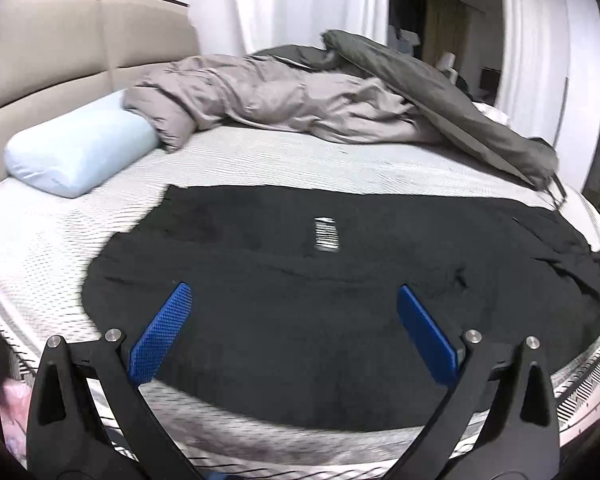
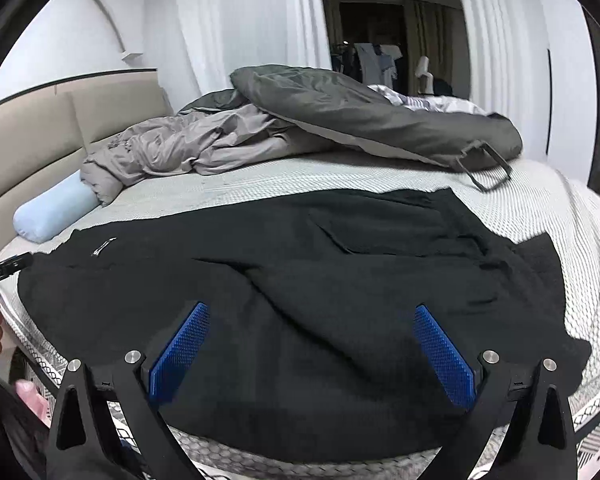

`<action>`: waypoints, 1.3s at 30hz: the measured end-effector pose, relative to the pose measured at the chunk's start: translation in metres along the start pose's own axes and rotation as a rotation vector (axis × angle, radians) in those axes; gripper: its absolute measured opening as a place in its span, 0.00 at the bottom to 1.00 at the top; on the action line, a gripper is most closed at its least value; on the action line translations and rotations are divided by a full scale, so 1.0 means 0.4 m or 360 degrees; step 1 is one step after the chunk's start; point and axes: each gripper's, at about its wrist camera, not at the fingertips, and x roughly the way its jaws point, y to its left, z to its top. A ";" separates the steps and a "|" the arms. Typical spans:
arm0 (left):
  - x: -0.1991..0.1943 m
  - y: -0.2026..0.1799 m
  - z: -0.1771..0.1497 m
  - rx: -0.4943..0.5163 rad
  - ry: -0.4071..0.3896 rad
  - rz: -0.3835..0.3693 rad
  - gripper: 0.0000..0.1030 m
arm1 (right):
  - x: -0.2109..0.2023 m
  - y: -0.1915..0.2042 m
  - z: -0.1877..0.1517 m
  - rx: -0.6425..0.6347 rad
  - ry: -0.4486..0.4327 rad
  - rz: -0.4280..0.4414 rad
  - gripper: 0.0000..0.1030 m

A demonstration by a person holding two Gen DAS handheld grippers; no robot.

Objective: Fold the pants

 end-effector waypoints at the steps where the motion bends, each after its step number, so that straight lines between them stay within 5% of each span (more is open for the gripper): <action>1: -0.003 0.026 0.000 -0.0010 -0.0002 0.0039 0.99 | -0.002 -0.012 -0.001 0.0027 0.0005 -0.0004 1.00; 8: -0.025 0.226 -0.023 -0.0197 0.0094 0.0093 0.99 | -0.010 -0.072 -0.016 0.0131 0.0091 -0.0003 1.00; 14: -0.011 0.327 -0.074 -0.0347 0.0237 -0.0047 0.94 | -0.038 -0.109 -0.024 0.0204 0.0045 -0.0004 1.00; 18: 0.041 0.388 -0.109 -0.0555 0.0379 -0.0192 0.74 | -0.045 -0.119 -0.025 0.0235 0.0033 -0.0009 1.00; 23: 0.098 0.439 -0.115 -0.0752 0.0419 -0.0286 0.74 | -0.048 -0.121 -0.027 0.0248 0.0024 0.0000 1.00; 25: 0.111 0.445 -0.105 -0.0765 0.0387 -0.0257 0.67 | -0.048 -0.123 -0.027 0.0258 0.0021 0.0010 1.00; 27: 0.114 0.449 -0.096 -0.0762 0.0348 -0.0172 0.22 | -0.049 -0.124 -0.027 0.0264 0.0016 0.0021 1.00; 29: 0.103 0.441 -0.085 -0.0738 0.0303 -0.0083 0.00 | -0.048 -0.128 -0.029 0.0270 0.0019 0.0013 1.00; 33: 0.002 0.422 -0.091 -0.0626 0.0190 -0.0054 0.00 | -0.062 -0.152 -0.034 0.0273 0.0008 -0.0048 1.00; 39: -0.031 0.429 -0.123 -0.0608 0.0264 -0.0073 0.00 | -0.138 -0.292 -0.086 0.0578 0.0056 -0.0207 1.00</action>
